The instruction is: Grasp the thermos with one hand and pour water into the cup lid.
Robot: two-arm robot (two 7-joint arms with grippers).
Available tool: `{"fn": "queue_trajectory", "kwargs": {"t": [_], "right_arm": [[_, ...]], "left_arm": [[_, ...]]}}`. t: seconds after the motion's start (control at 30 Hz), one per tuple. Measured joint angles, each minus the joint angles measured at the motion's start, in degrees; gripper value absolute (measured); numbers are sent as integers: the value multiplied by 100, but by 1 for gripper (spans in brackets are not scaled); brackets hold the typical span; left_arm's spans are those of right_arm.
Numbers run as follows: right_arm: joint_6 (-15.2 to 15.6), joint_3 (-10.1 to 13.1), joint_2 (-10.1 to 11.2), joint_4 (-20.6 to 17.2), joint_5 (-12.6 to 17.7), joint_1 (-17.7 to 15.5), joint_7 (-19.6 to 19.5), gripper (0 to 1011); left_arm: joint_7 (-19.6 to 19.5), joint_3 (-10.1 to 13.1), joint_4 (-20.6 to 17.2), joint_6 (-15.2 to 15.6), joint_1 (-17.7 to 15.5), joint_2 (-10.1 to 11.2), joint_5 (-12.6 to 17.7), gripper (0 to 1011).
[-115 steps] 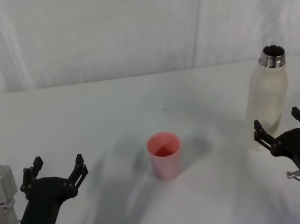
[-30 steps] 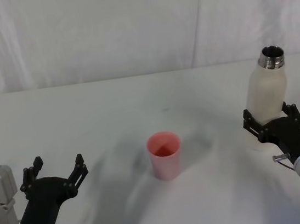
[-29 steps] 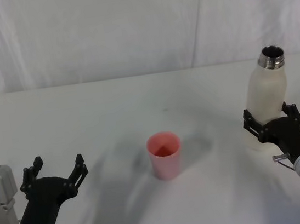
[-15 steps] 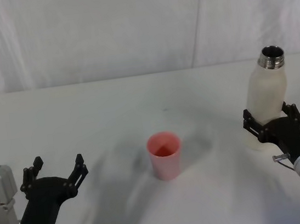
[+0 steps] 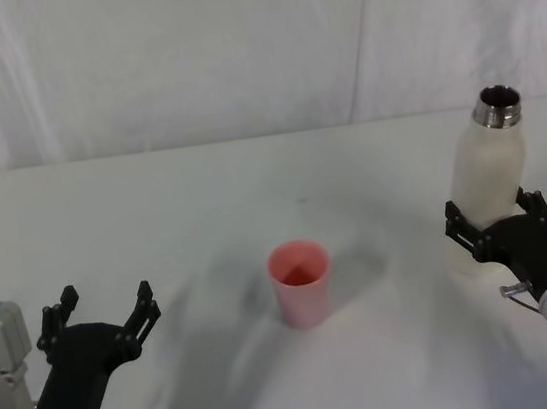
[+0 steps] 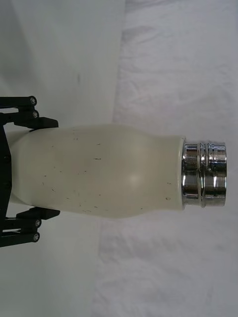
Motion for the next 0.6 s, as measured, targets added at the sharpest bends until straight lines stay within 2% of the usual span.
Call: {"fn": "queue_trajectory", "kwargs": {"t": [0.2, 0.4, 0.6], "right_arm": [[-1, 10, 91, -177, -64, -87, -2, 955], [24, -20, 248, -450, -365, -217, -99, 955], [69, -63, 432, -806, -808, -380, -187, 955]], "left_arm": [[0, 0, 0, 0, 0, 0, 0, 1001], [0, 0, 0, 0, 0, 0, 0, 1001], [0, 0, 0, 0, 0, 0, 0, 1001]]}}
